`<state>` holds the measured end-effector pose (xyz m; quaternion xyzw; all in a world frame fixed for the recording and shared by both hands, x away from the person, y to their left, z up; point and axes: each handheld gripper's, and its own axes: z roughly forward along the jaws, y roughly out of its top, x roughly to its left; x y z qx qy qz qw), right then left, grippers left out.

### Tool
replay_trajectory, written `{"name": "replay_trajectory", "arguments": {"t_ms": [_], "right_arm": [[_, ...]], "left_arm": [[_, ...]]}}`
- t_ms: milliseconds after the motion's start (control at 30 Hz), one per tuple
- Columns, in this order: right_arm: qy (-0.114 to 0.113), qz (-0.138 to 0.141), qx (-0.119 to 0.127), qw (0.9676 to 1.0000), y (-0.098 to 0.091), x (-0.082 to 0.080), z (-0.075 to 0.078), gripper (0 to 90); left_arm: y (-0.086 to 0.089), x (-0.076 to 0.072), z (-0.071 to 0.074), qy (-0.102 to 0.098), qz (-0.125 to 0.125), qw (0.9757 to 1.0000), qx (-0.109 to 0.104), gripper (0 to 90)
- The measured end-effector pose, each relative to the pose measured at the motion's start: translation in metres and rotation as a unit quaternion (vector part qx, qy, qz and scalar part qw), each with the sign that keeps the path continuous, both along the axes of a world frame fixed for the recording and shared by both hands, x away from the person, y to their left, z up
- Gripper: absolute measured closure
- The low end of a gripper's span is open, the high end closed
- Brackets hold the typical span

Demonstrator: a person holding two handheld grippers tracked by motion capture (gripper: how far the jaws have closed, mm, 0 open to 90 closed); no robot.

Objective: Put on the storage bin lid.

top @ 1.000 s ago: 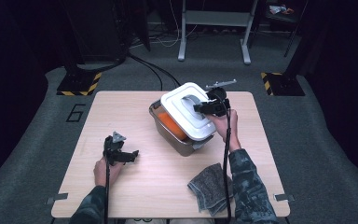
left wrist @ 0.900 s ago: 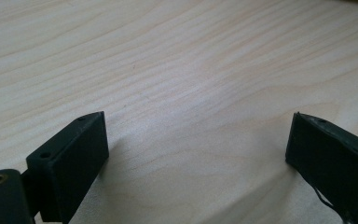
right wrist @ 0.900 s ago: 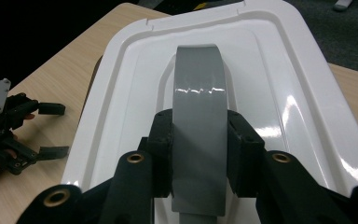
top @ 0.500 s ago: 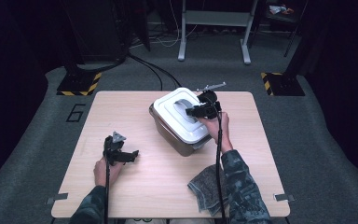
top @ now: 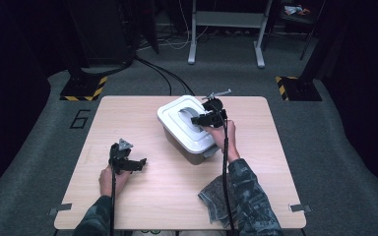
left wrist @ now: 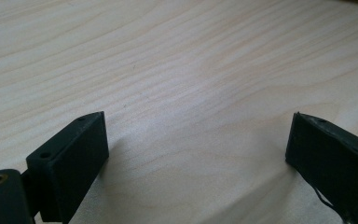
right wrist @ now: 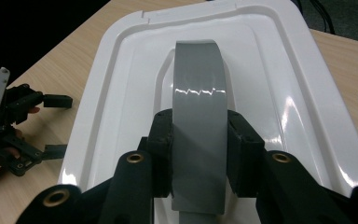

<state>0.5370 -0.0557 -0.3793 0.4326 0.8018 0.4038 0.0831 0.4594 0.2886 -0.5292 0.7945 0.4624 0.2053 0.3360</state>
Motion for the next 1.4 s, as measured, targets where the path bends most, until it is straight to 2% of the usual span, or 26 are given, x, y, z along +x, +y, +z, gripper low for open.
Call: {"name": "replay_trajectory", "arguments": {"t_ms": [267, 533, 767, 1033, 1133, 1400], "right_arm": [[-0.009, 0.005, -0.010, 0.9999, 0.002, -0.001, -0.004, 65.8], [-0.029, -0.004, -0.018, 0.9994, -0.006, -0.007, 0.005, 33.8], [-0.062, -0.019, -0.022, 0.9977, -0.025, -0.016, 0.017, 14.9], [-0.072, -0.043, -0.030, 0.9960, -0.056, -0.027, 0.023, 8.5], [-0.078, -0.049, -0.042, 0.9949, -0.067, -0.030, 0.024, 5.9], [-0.083, -0.081, -0.053, 0.9918, -0.105, -0.044, 0.016, 3.5]], "left_arm": [[0.000, 0.000, 0.000, 0.000, 0.000, 1.0000, 0.000, 5.3], [0.000, 0.000, 0.000, 0.000, 0.000, 1.0000, 0.000, 5.2], [0.000, 0.000, 0.000, 0.000, 0.000, 1.0000, 0.000, 5.3], [0.000, 0.000, 0.000, 0.000, 0.000, 1.0000, 0.000, 5.2], [0.000, 0.000, 0.000, -0.001, 0.000, 1.0000, 0.000, 5.2], [0.000, 0.001, 0.000, -0.001, 0.001, 1.0000, -0.001, 5.3]]}}
